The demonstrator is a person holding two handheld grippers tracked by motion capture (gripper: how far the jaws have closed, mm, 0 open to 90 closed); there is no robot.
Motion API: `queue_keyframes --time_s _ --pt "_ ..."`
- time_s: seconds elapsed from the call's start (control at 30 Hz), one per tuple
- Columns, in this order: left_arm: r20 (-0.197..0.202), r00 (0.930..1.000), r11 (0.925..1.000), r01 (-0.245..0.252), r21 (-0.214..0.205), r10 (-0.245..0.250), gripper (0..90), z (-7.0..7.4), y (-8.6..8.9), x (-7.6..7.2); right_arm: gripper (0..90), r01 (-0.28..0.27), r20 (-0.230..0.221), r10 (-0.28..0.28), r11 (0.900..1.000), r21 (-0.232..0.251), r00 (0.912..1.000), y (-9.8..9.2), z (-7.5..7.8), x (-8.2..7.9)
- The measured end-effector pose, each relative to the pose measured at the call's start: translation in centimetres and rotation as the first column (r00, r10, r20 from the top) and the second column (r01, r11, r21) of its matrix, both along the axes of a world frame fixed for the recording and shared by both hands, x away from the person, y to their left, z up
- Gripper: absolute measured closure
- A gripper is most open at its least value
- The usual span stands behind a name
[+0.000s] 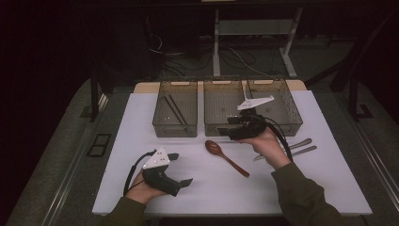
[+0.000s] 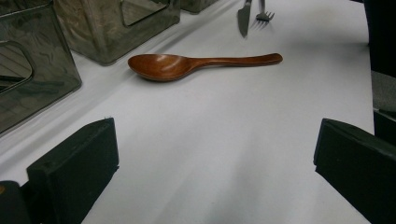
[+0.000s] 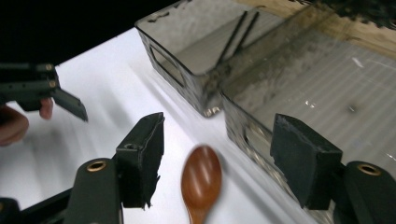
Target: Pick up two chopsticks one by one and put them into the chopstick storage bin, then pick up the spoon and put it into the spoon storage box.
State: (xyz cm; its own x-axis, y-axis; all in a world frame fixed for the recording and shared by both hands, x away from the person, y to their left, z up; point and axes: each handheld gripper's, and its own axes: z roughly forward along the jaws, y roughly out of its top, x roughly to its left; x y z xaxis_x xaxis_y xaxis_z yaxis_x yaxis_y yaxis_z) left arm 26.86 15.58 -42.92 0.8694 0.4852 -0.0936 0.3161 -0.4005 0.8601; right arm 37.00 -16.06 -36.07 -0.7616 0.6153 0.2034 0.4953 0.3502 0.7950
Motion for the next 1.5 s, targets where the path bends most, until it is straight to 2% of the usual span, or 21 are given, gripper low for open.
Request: queue_keyframes --time_s 0.33,0.43,0.67,0.87,1.0,1.13,1.33,1.5 --pt "-0.001 1.0 1.0 -0.006 0.004 0.006 0.0 -0.1 0.0 0.0 30.7 0.048 0.011 -0.048 0.9984 0.029 0.9988 -5.9 -1.3 -3.0" --pt "0.001 1.0 1.0 -0.005 0.007 0.005 0.0 0.0 0.0 0.0 29.9 0.07 0.02 -0.07 0.9973 0.023 0.9973 -7.7 -1.9 -4.0" --pt "0.005 0.9999 0.9999 -0.013 0.0 0.013 0.0 0.1 0.0 0.0 27.4 0.106 0.027 -0.107 0.9938 0.032 0.9939 -11.1 -3.5 -7.0" --pt "0.005 0.9999 0.9999 -0.013 0.004 0.013 0.0 0.1 0.0 0.0 24.4 0.145 0.039 -0.147 0.9882 0.049 0.9884 -13.0 -4.9 -8.8" --pt "0.002 0.9999 0.9999 -0.014 0.008 0.014 0.0 0.0 0.0 0.0 20.5 0.169 0.053 -0.17 0.9851 0.034 0.984 -13.2 -6.0 -9.6" --pt "0.002 0.9999 0.9999 -0.012 -0.002 0.012 5.0 0.2 -0.2 0.1 20.1 0.177 0.046 -0.177 0.9842 0.007 0.9831 -13.3 -7.0 -10.4" --pt "0.017 0.9997 0.9998 0.015 0.015 -0.015 29.3 0.3 -1.5 0.3 20.1 0.169 0.033 -0.168 0.9856 -0.008 0.9852 -14.0 -7.8 -11.6" --pt "0.029 0.9993 0.999 0.023 0.037 -0.024 40.4 0.3 -3.2 0.9 20.1 0.17 0.033 -0.17 0.9854 -0.005 0.9849 -14.2 -7.8 -12.1"
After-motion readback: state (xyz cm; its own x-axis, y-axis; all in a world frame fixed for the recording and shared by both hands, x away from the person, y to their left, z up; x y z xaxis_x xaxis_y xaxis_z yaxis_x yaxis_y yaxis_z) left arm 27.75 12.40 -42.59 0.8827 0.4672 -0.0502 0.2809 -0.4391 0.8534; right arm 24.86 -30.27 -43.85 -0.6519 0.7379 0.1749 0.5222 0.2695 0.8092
